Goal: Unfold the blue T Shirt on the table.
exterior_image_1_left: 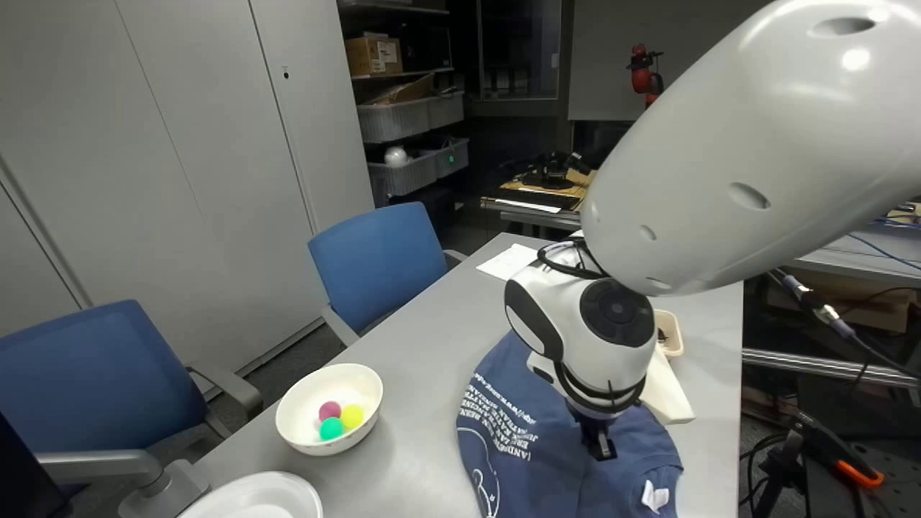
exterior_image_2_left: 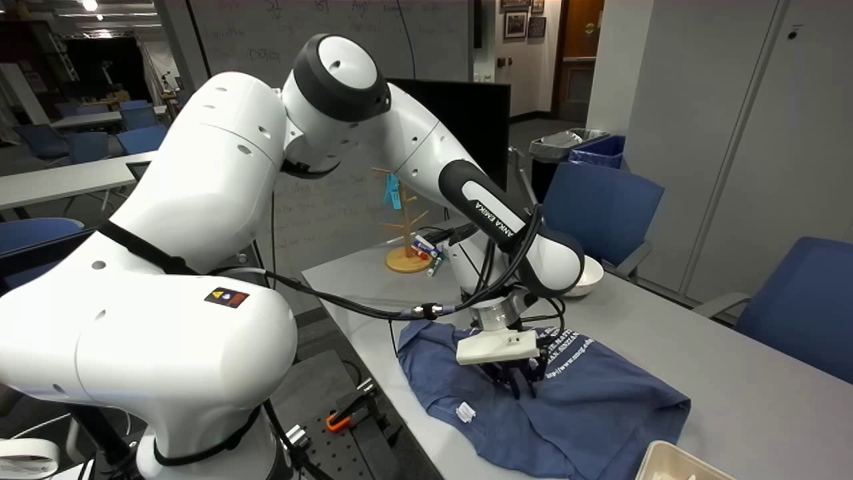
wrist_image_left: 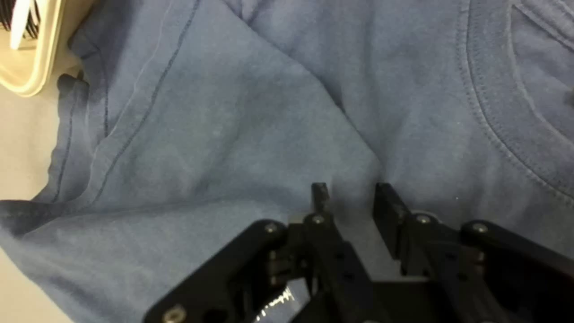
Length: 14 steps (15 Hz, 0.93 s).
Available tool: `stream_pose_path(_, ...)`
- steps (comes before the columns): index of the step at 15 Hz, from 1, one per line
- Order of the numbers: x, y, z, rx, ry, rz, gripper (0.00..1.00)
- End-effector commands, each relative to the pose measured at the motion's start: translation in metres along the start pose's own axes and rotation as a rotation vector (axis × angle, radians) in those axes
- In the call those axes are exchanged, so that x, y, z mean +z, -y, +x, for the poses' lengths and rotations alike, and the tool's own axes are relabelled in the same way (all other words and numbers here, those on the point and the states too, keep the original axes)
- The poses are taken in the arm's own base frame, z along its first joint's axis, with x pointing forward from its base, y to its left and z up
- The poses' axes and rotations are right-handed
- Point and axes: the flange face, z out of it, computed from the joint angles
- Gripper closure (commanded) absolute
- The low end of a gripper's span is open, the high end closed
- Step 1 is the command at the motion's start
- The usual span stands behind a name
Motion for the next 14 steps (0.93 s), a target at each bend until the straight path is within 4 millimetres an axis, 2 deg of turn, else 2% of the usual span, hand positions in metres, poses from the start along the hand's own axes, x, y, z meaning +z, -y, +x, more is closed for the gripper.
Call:
stream_pose_path(1, 0.001, -0.005, 0.001, 0.006, -0.002, -0.027, 0.98)
stream_pose_path(6, -0.002, -0.013, 0.003, 0.051, -0.008, -0.043, 0.99)
stream_pose_path(10, -0.039, -0.034, 0.002, -0.053, 0.066, -0.070, 0.99)
stream_pose_path(13, -0.063, -0.043, 0.008, -0.114, 0.092, -0.054, 0.99)
stream_pose_path(14, -0.066, -0.042, 0.010, -0.128, 0.095, -0.036, 0.72)
